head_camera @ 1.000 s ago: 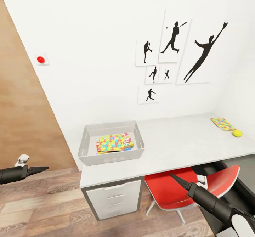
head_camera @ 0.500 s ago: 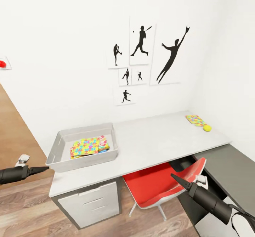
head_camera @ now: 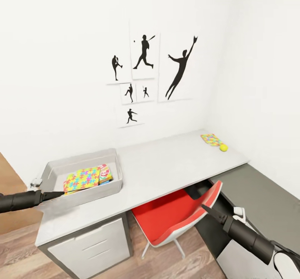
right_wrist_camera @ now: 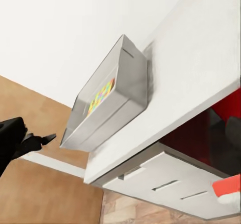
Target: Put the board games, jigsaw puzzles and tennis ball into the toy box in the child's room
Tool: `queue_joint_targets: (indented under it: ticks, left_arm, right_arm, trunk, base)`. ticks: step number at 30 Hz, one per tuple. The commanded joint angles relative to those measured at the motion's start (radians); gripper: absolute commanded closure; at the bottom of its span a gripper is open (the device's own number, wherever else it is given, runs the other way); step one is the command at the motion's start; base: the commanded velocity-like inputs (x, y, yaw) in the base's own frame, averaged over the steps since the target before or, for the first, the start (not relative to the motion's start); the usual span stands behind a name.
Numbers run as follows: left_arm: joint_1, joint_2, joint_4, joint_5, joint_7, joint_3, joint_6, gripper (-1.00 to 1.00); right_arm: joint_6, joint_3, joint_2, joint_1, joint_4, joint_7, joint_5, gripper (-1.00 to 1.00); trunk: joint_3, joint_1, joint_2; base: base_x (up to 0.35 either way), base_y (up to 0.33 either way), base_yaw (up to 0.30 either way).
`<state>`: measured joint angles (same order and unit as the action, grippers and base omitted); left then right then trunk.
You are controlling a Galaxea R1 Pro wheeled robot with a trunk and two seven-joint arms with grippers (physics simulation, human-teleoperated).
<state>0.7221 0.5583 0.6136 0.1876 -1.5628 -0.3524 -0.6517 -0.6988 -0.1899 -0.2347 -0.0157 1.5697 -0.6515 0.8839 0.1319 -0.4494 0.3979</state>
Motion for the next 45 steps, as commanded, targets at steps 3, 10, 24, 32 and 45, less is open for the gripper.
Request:
queue_joint_targets:
  ticks: [3, 10, 24, 32, 45]
  left_arm:
    - [0.005, -0.059, 0.146, 0.016, -0.008, 0.004, -0.122, -1.0]
    - [0.021, -0.181, 0.425, 0.074, 0.021, 0.102, -0.337, -1.0]
    - [0.413, -0.43, 0.205, 0.151, 0.538, 0.138, -0.386, -1.0]
    - [0.482, -0.486, 0.112, 0.144, 0.706, 0.135, -0.38, -1.0]
    - [0.485, -0.489, 0.108, 0.144, 0.712, 0.135, -0.378, -1.0]
  right_arm:
    - [-0.007, -0.003, -0.001, -0.001, -0.005, 0.0, 0.005, -1.0]
    - [-0.007, -0.005, -0.001, -0.001, -0.013, 0.0, 0.006, -1.0]
    - [-0.005, -0.065, -0.001, 0.001, -0.016, 0.0, 0.004, -1.0]
    - [-0.011, -0.07, -0.001, 0.001, -0.014, 0.002, 0.006, -1.0]
    - [-0.008, -0.071, 0.0, 0.002, -0.014, 0.002, 0.007, -1.0]
  trunk:
    - [-0.001, -0.001, 0.002]
    - [-0.005, -0.001, 0.002]
    - [-0.005, -0.001, 0.002]
    - [-0.005, -0.001, 0.002]
    - [-0.01, -0.001, 0.002]
  base:
    - [0.0, -0.002, -0.212]
    - [0.0, -0.001, -0.103]
    - [0.0, 0.0, -0.006]
    - [0.0, 0.0, 0.0]
    - [0.005, -0.002, -0.054]
